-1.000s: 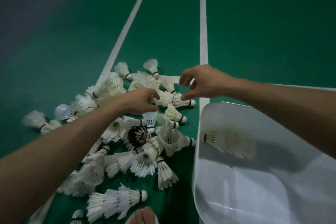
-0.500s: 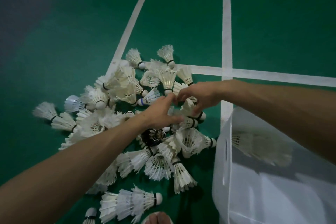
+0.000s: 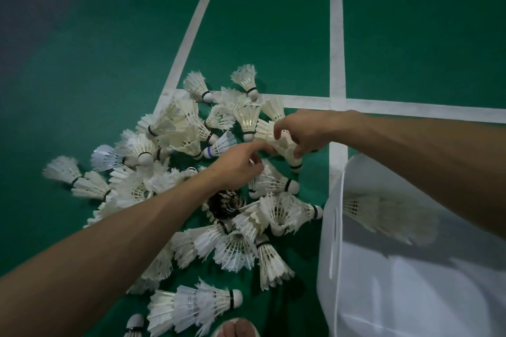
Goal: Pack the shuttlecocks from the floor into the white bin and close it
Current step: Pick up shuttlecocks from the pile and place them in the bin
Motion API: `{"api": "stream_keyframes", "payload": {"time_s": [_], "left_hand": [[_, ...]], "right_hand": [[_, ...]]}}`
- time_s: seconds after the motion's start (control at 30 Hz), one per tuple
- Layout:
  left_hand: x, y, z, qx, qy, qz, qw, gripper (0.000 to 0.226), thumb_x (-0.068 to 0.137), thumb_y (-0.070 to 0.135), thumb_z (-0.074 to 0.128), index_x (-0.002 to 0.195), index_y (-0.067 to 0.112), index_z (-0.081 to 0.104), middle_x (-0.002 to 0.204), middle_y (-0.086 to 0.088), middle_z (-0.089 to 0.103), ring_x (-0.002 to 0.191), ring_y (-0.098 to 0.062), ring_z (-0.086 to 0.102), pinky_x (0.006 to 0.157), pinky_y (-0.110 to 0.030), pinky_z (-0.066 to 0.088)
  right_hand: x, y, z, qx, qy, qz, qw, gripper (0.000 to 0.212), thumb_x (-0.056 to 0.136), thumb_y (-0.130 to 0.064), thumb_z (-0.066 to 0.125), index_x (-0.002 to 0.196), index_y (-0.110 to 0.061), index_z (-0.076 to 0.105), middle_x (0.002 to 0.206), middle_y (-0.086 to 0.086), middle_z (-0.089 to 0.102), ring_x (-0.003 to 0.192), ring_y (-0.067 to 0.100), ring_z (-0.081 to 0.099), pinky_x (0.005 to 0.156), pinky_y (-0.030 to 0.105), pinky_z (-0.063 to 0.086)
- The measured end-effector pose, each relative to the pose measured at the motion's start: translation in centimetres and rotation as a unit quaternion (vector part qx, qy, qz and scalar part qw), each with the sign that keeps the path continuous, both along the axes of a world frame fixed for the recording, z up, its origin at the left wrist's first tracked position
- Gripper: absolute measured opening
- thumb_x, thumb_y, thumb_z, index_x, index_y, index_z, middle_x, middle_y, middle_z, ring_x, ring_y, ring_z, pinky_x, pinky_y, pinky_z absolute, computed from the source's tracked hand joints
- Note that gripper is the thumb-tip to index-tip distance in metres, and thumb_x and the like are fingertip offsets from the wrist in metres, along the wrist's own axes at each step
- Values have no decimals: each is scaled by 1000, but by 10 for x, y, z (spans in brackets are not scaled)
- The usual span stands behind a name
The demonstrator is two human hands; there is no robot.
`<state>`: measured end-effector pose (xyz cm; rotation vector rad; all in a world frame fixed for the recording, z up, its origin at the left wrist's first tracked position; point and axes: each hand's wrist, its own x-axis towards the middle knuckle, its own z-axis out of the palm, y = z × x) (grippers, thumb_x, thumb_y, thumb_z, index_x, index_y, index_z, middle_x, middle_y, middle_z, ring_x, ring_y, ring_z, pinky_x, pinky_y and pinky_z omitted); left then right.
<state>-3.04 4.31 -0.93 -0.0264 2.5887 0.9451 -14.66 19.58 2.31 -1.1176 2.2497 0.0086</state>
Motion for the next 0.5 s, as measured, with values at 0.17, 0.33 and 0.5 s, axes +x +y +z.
{"api": "stream_keyframes", "payload": {"time_s": [0.17, 0.33, 0.5], "left_hand": [[0, 6, 2, -41, -34, -41, 998, 25, 96, 20, 51, 111, 25, 70, 114, 2, 67, 93, -14, 64, 80, -27, 51], [0, 7, 4, -63, 1, 4, 998, 32, 80, 37, 73, 108, 23, 67, 111, 6, 66, 85, -9, 63, 76, -26, 49], [-6, 9, 21, -4, 63, 112, 992, 27, 79, 23, 75, 104, 21, 65, 109, 7, 63, 91, -8, 58, 84, -24, 46]], "right_hand": [[-5, 11, 6, -34, -25, -18, 999, 55, 92, -15, 61, 138, -34, 38, 86, -3, 54, 70, 12, 49, 62, 30, 38], [-9, 24, 13, -58, -5, -32, 998, 40, 90, -18, 61, 128, -32, 56, 111, -1, 57, 86, 18, 50, 73, 26, 36], [-8, 43, 33, -157, -26, -134, 978, 50, 81, -13, 75, 125, -28, 56, 98, 0, 59, 61, 4, 55, 50, 19, 43]]}}
